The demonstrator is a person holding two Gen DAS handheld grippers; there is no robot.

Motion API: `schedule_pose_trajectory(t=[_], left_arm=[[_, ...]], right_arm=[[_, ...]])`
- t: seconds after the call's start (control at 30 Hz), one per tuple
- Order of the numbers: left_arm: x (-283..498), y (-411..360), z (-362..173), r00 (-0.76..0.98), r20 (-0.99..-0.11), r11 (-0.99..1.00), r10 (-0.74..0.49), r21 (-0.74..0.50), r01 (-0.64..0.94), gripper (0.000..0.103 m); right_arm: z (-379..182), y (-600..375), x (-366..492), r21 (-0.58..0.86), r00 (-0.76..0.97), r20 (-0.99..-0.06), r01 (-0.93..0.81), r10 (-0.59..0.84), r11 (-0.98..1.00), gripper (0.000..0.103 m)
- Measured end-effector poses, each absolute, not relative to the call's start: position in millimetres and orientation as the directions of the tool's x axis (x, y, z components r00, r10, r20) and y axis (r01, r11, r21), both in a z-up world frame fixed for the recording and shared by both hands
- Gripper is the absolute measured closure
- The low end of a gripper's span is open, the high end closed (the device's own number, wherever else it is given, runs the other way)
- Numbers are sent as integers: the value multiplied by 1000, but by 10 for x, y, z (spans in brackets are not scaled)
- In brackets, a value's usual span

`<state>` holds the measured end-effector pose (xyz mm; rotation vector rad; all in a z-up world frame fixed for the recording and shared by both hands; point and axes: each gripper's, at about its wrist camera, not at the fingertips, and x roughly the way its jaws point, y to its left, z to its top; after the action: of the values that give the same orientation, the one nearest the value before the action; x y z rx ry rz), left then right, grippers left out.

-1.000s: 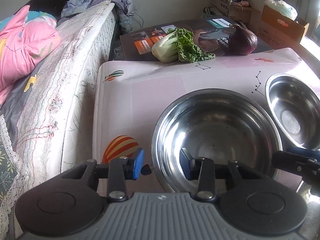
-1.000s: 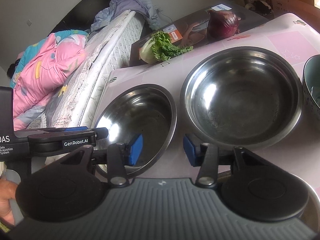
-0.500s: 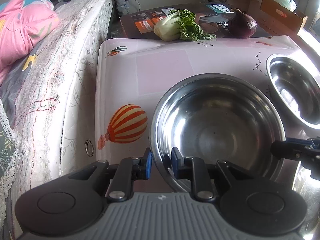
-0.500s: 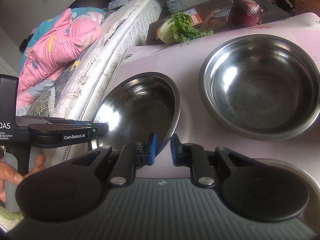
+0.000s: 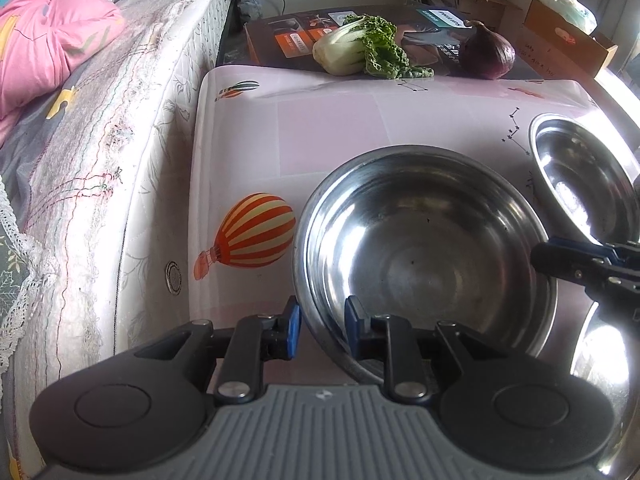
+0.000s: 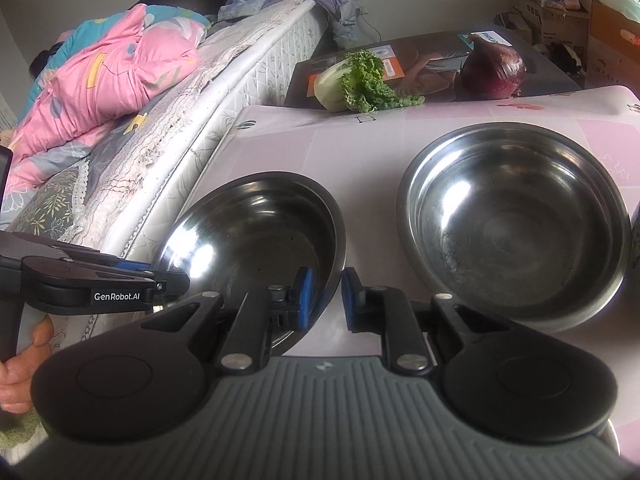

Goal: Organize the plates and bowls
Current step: 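Lift the steel bowl with the left tool and carry it across the table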

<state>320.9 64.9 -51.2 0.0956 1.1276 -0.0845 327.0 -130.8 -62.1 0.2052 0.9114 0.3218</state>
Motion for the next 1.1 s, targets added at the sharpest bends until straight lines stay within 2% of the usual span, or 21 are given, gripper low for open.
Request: schedule_pose_trajectory(t=[0.1,0.23,0.43,0.53,0.6,0.77,1.1], left_arm=[[3156,728,-487,424,-905,994,-26,20,105,78],[3183,771,-485,430,-903,996,2,42,84,66],[3333,745,-583,427,-903,996,35,68,63,66],[3324,769,-600,405,-914,998,2,27,57,73],[3257,785,-558,418,-908,998,-12,14,61,72],[3204,734,-574,436,-899,994,30,73,81,72],[3177,568,-643,448,-888,976,106,179,123,71]], right_arm=[[-628,-1337,3269,338,548,-740,-197,389,920,88],[-631,-1343,3311,360,549,-735,-180,397,915,86],[-674,-1259,3422,334,569,-735,-168,368,927,84],[-686,-1208,3446,326,566,-737,-180,369,928,86],[-653,-1195,3422,333,566,-728,-199,386,922,87],[-632,-1155,3364,272,576,-739,-222,351,936,88],[-712,-1075,3337,244,571,-750,-231,335,942,88]])
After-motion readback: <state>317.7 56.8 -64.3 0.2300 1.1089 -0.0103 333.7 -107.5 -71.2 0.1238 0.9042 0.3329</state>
